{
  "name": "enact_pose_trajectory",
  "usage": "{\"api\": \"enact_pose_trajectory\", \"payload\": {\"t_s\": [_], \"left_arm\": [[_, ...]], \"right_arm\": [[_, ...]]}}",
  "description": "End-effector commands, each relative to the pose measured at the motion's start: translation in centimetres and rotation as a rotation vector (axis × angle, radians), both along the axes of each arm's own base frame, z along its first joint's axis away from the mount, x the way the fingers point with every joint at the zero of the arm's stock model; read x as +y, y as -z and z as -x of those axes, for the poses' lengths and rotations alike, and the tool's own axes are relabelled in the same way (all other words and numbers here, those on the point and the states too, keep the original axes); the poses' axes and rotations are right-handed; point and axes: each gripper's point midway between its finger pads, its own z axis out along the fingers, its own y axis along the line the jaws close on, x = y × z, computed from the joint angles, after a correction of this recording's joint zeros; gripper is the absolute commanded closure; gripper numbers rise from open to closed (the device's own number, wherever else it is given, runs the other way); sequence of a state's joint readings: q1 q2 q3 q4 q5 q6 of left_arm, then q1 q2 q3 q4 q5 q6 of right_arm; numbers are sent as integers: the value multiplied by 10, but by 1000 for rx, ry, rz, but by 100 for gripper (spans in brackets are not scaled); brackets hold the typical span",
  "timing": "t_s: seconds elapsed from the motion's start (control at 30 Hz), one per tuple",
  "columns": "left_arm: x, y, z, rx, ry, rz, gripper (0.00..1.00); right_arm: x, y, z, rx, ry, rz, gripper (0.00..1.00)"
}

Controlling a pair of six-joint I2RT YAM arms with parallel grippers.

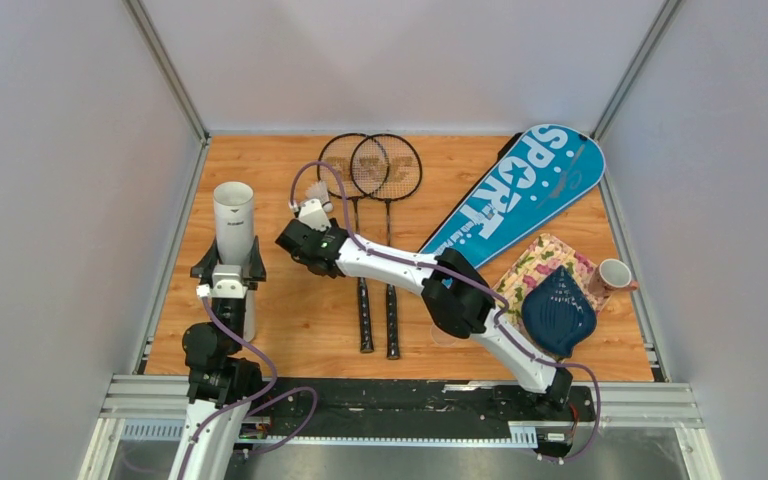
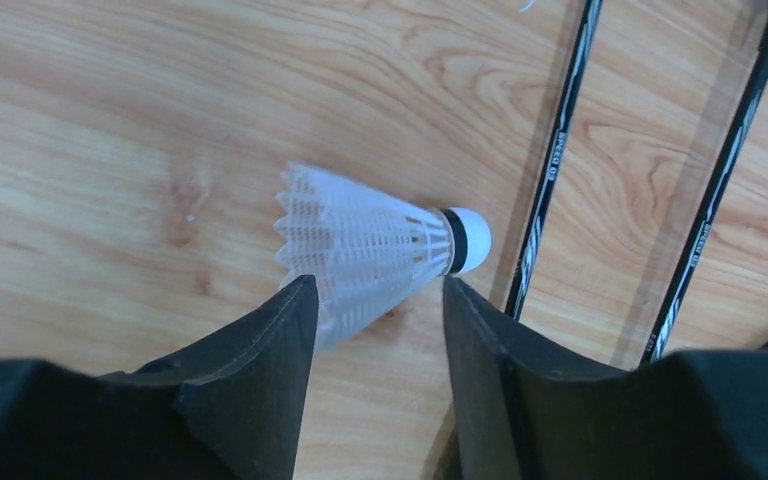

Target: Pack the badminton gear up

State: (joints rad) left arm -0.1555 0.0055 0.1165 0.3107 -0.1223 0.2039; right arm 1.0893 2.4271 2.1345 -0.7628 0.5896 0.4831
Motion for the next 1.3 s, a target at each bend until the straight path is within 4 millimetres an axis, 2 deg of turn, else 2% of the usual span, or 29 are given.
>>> {"api": "enact_pose_trajectory", "payload": {"t_s": [0.0, 0.07, 0.13, 0.17, 0.23, 0.27, 0.3, 0.37, 0.4, 0.43, 0.47, 0.5, 0.53, 0.57, 0.6, 0.63, 0.67, 0.7, 0.73, 0.77, 0.8, 0.83, 0.87, 0.9, 1.0, 1.1, 1.2, 1.27], "left_arm": [[5, 18, -1, 55, -27, 5, 89], [4, 18, -2, 56, -24, 4, 89], [4, 19, -2, 59, -21, 3, 89], [4, 19, -2, 59, -21, 3, 89], [3, 20, -2, 63, -16, -1, 89], [2, 21, -3, 63, -13, -4, 89], [1, 21, -3, 65, -8, -7, 89], [-5, 21, -4, 67, 22, -20, 89], [-8, 22, -5, 69, 39, -26, 89], [-17, 23, -4, 66, 89, -41, 89], [-25, 29, -7, 92, 131, -52, 89], [-35, 29, -8, 91, 180, -68, 89], [-56, 31, -4, 90, 294, -110, 89], [-67, 32, -2, 90, 357, -121, 89], [-77, 34, -1, 100, 411, -136, 89], [-94, 37, 6, 102, 516, -170, 89], [-101, 39, 9, 107, 560, -178, 89], [-108, 43, 10, 122, 602, -186, 89], [-118, 46, 16, 129, 671, -203, 89], [-123, 48, 19, 137, 703, -205, 89], [-127, 49, 21, 138, 732, -211, 89], [-135, 52, 28, 137, 794, -225, 89], [-140, 54, 32, 140, 826, -227, 89], [-143, 55, 34, 138, 854, -235, 89], [-150, 61, 41, 161, 916, -240, 89], [-154, 63, 44, 173, 945, -244, 90], [-155, 65, 44, 186, 952, -243, 90], [-155, 64, 44, 183, 953, -244, 90]], "right_arm": [[-4, -23, -25, -121, 36, 39, 53], [-4, -22, -27, -135, 29, 50, 58], [-5, -24, -30, -152, 34, 57, 69], [-7, -27, -31, -161, 38, 63, 78], [-12, -41, -33, -187, 43, 68, 88], [-17, -42, -31, -191, 43, 80, 95], [-20, -66, -31, -212, 36, 59, 100], [-29, -89, -28, -232, 28, 56, 100], [-41, -91, -22, -217, 2, 84, 100], [-48, -131, -19, -246, -3, 5, 100], [-58, -146, -15, -235, -12, -32, 100], [-64, -138, -10, -140, -77, -93, 100], [-76, -180, 0, -139, -128, -207, 100], [-92, -190, -4, -112, -142, -261, 100], [-96, -199, 7, -65, -195, -328, 100], [-111, -201, 13, -32, -196, -360, 100], [-138, -230, 9, -45, -179, -434, 100], [-143, -239, 25, 26, -240, -507, 100], [-154, -244, 30, 54, -244, -550, 100], [-174, -266, 31, 31, -252, -610, 100], [-170, -275, 50, 87, -361, -672, 100], [-171, -281, 60, 106, -407, -694, 100], [-172, -296, 67, 94, -455, -713, 100], [-167, -302, 84, 147, -521, -743, 100], [-155, -326, 109, 220, -628, -829, 100], [-150, -339, 121, 218, -658, -848, 100], [-142, -341, 137, 242, -696, -833, 100], [-135, -336, 136, 255, -685, -812, 100]]}}
